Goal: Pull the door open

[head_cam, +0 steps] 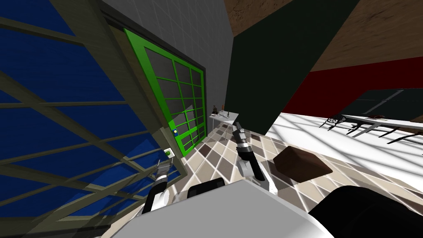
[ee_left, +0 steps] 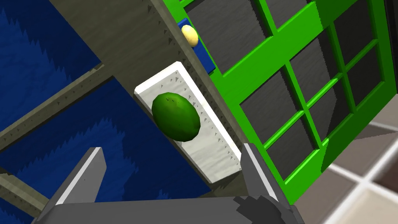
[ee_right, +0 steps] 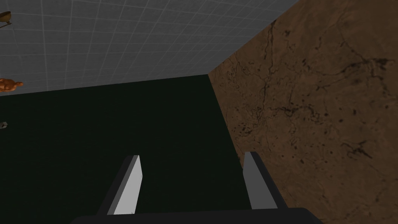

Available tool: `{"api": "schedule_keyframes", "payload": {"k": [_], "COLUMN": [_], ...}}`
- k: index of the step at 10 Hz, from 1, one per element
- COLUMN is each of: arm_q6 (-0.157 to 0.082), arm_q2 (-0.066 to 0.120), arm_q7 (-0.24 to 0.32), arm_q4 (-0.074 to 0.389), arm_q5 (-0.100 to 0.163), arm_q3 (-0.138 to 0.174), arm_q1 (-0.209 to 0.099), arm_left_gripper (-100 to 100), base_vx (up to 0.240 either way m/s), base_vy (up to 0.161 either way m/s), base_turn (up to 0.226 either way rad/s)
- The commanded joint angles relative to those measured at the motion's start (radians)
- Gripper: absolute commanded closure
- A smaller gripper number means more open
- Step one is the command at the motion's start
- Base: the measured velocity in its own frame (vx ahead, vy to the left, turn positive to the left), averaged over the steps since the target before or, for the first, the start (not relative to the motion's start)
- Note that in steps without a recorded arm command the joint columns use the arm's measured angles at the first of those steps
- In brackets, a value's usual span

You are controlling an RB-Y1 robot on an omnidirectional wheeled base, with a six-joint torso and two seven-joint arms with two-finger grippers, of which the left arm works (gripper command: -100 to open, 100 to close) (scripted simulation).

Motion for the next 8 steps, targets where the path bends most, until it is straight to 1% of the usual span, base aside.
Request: {"api": "schedule_keyframes", "payload": {"k": [1,2,3,4,5,6,8], "arm_q6": [-0.001,0.0,0.0,0.001,0.002,0.002,0.004], "arm_q2": [-0.003,-0.007,-0.007,-0.012,-0.016,-0.016,-0.024], "arm_q7": [0.04,0.073,0.08,0.119,0.145,0.158,0.221], "arm_q4": [0.001,-0.005,-0.005,-0.01,-0.016,-0.016,-0.026], "arm_q5": [0.009,0.023,0.023,0.038,0.052,0.052,0.079], "arm_q3": [-0.003,-0.008,-0.008,-0.013,-0.017,-0.017,-0.026], "arm_q1": [-0.002,-0.001,-0.001,-0.001,0.0,0.0,0.001], "arm_left_gripper": [-100,-100,-100,-100,-100,-100,-100], "base_vx": [-0.049,-0.041,-0.032,-0.037,-0.062,-0.048,-0.051], "base_vy": [0.015,0.016,0.012,0.015,0.013,0.007,0.012], "base_turn": [-0.025,-0.035,-0.017,-0.032,-0.048,-0.029,-0.044]}}
